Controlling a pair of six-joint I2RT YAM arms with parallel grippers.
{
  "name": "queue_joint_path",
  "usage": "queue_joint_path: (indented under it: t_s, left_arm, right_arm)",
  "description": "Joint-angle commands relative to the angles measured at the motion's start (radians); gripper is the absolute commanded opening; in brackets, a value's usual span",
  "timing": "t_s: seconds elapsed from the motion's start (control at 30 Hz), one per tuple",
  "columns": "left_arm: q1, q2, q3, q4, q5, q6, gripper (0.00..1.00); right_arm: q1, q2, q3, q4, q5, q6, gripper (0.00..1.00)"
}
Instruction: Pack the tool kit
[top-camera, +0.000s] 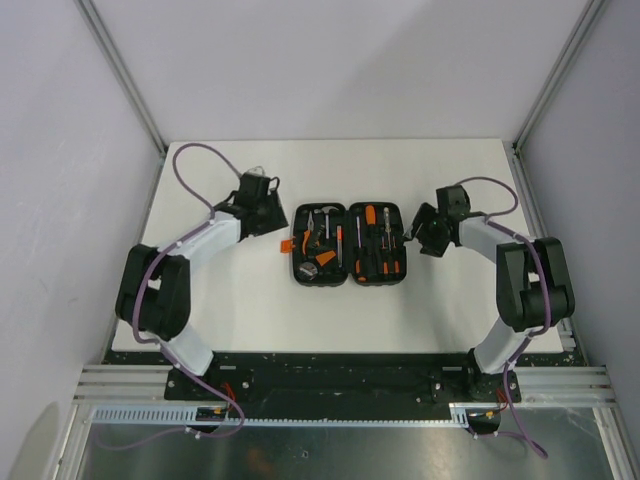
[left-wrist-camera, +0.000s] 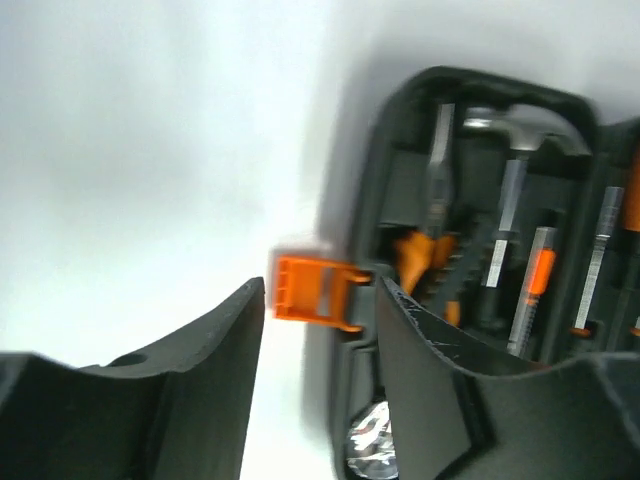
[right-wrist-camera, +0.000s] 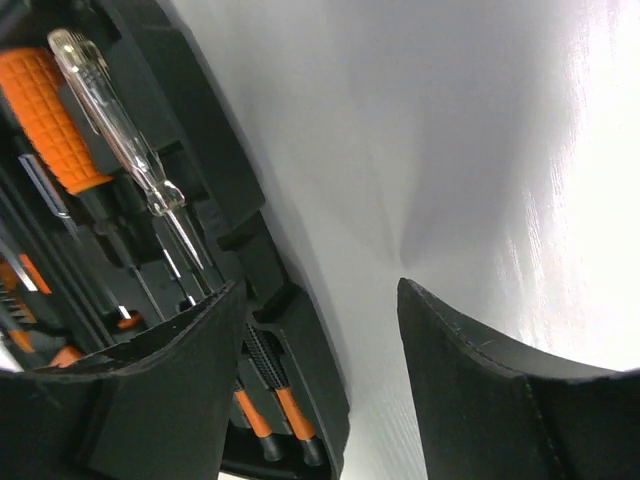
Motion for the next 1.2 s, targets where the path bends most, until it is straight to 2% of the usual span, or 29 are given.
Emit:
queue_joint_path:
  t_s: [0.0,0.17,0.37,0.73,0.9,1.07,1.17]
  left_arm:
    - [0.044,0.013,-0.041,0.002,0.008,-0.067,0.48]
    - [0.047,0.072,-0.039,0.002,0.043,-0.053,0.34]
    - [0.047,0.108,-0.043,0.002,0.063,-0.049,0.27]
    - [0.047,0.205,-0.019,0.004,0.219,-0.009,0.21]
    - [0.042,0.222,-0.007,0.008,0.266,0.006,0.20]
    - [0.032,0.223,-0.006,0.011,0.279,0.011,0.20]
    - [0.029,0.223,-0.008,0.010,0.276,0.008,0.19]
  right_arm:
    - [-0.065,-0.045,-0.087,0.199,-0.168,0.121,0.64]
    - [-0.122,-0.032,-0.130,0.267,-0.256,0.185,0.58]
    - [-0.151,0.008,-0.158,0.319,-0.318,0.230,0.55]
    - [-0.164,0.075,-0.175,0.355,-0.366,0.263,0.53]
    - [-0.164,0.109,-0.175,0.343,-0.351,0.264,0.47]
    - [-0.162,0.110,-0.175,0.329,-0.340,0.288,0.30]
    - [-0.152,0.105,-0.184,0.363,-0.370,0.334,0.28]
